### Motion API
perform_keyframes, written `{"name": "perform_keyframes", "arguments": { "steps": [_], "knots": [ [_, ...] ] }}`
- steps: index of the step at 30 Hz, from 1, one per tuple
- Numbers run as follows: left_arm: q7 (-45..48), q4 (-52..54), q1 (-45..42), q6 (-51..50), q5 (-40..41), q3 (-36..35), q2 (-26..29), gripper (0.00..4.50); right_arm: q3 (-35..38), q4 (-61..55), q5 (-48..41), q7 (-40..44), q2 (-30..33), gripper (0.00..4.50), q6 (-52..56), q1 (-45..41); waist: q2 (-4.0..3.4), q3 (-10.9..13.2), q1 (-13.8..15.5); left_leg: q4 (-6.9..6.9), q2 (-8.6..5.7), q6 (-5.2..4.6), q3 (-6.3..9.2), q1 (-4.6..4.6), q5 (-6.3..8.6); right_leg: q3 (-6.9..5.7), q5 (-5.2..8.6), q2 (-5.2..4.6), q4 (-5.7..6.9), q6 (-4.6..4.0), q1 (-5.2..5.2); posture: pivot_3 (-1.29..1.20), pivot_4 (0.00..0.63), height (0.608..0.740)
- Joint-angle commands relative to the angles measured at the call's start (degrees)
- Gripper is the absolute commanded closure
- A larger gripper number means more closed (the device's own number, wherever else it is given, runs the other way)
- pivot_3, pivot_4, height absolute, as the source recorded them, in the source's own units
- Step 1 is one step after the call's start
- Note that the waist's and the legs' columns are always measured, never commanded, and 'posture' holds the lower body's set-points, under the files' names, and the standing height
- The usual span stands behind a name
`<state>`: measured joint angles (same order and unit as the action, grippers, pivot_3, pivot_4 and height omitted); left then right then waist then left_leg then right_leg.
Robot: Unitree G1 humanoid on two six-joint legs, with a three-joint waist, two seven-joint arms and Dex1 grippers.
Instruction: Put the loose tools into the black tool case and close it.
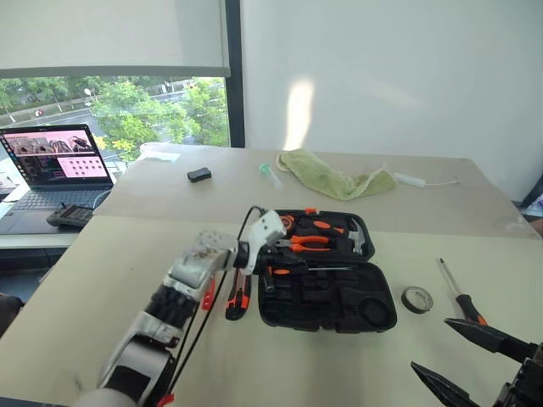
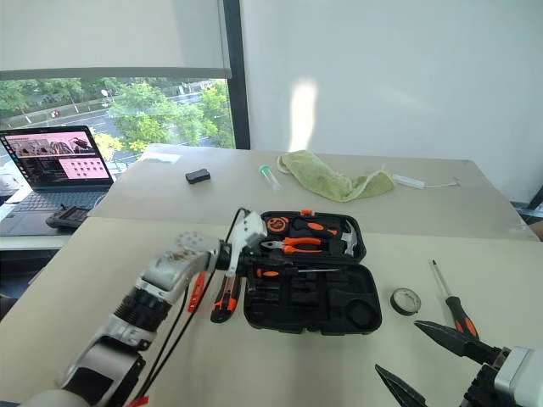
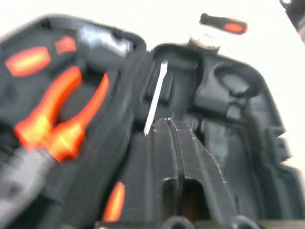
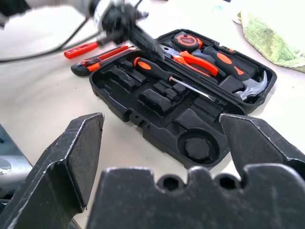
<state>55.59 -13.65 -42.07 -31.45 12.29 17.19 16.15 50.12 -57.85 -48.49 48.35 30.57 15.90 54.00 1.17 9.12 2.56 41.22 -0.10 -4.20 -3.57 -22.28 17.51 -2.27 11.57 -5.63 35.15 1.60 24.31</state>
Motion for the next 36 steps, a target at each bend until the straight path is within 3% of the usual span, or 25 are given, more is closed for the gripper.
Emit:
{"name": "perform_keyframes", "arguments": {
  "steps": [1, 5, 10, 13, 16, 19, 22, 25, 30, 36],
  "knots": [
    [-6.62, -2.69, 2.03, 3.79, -5.23, 2.46, -2.73, 4.48, 0.07, -1.91, 0.24, -2.77, 0.64, 0.0, -0.09, -0.46, 0.0, 0.0, -0.04, 0.02, 0.0, -0.02, 0.0, 0.01, 0.01, 0.0, -0.01, 0.0, 0.0, 0.01, -0.02, 0.0, 0.15, 0.74],
    [-7.09, -3.88, 3.88, 2.81, -9.13, 6.55, -2.29, 4.48, 0.22, -1.58, -0.81, -7.25, 2.14, 0.0, 2.72, -0.9, -0.02, -0.14, -0.23, 0.01, 0.02, -0.06, -0.01, 0.15, 0.04, 0.04, -0.01, -0.01, -0.01, 0.02, -0.15, 0.0, 0.15, 0.74],
    [-6.53, -6.06, 2.93, 4.34, -9.44, 6.49, -2.96, 4.48, -1.1, -1.82, -1.77, -17.38, 4.52, 0.0, 8.48, -3.78, -0.03, -1.15, -0.23, 0.01, 0.03, -0.07, -0.01, 0.24, 0.05, 0.05, -0.01, -0.07, -0.03, -0.01, -0.21, 0.0, 0.15, 0.74],
    [-4.06, -0.79, 3.86, 6.17, -2.37, -0.12, -3.82, 4.48, -0.71, -1.95, -7.03, -27.56, 7.67, 0.0, 15.19, -5.87, -0.09, -1.3, -0.32, -0.03, 0.04, -0.07, -0.01, 0.29, 0.05, 0.07, 0.02, -0.15, -0.03, -0.08, -0.21, 0.0, 0.15, 0.74],
    [4.21, 7.19, 5.47, 2.15, 7.31, -5.16, -0.93, 4.48, 1.38, 1.76, -13.09, -36.37, 17.44, 0.0, 27.04, -8.15, -0.07, -1.23, -0.85, -0.07, 0.03, -0.06, -0.04, 0.19, 0.05, 0.08, 0.02, -0.53, 0.01, -0.16, -0.08, 0.0, 0.15, 0.74],
    [8.66, 14.96, 6.28, -3.41, 14.13, -7.58, 2.61, 3.88, 1.47, 6.85, -12.46, -41.9, 23.79, 0.0, 33.13, -14.28, 0.07, -1.15, -1.09, -0.04, 0.05, 0.04, -0.02, 0.0, -0.03, 0.05, 0.0, -0.56, 0.03, -0.2, 0.05, 0.0, 0.15, 0.74],
    [12.49, 22.47, 6.3, -7.47, 19.12, -7.71, 6.5, 2.89, 0.63, 15.41, -19.94, -46.06, 31.14, 0.0, 41.92, -22.04, -0.04, -1.18, -0.97, -0.07, -0.01, 0.04, -0.02, 0.02, -0.03, 0.04, 0.02, -0.32, -0.01, -0.21, 0.01, 0.0, 0.15, 0.74],
    [12.18, 26.57, 6.22, -9.35, 20.87, -7.12, 8.09, 1.74, -1.45, 22.25, -21.73, -45.98, 38.43, 0.0, 49.65, -28.45, -0.04, -1.18, -0.33, -0.12, -0.08, -0.12, -0.04, 0.05, -0.03, 0.03, 0.08, -0.18, -0.12, -0.31, -0.11, 0.0, 0.15, 0.74],
    [8.06, 31.36, 6.86, -12.21, 22.57, -7.33, 7.7, 0.03, -13.83, 38.94, -19.12, -40.91, 48.46, 0.0, 56.42, -41.15, 0.01, -1.14, -0.42, 0.04, -0.08, -0.22, -0.12, -0.01, 0.02, 0.09, 0.0, -0.01, -0.18, -0.18, -0.14, 0.0, 0.15, 0.74],
    [5.21, 32.89, 8.86, -11.38, 22.47, -7.36, 7.56, 0.03, -28.58, 54.26, -10.73, -32.3, 49.38, 0.0, 54.38, -58.46, -0.08, -1.13, -0.68, 0.05, -0.09, -0.24, -0.17, -0.06, 0.03, 0.2, -0.05, 0.04, -0.19, -0.03, -0.07, 0.0, 0.15, 0.74]
  ]
}}
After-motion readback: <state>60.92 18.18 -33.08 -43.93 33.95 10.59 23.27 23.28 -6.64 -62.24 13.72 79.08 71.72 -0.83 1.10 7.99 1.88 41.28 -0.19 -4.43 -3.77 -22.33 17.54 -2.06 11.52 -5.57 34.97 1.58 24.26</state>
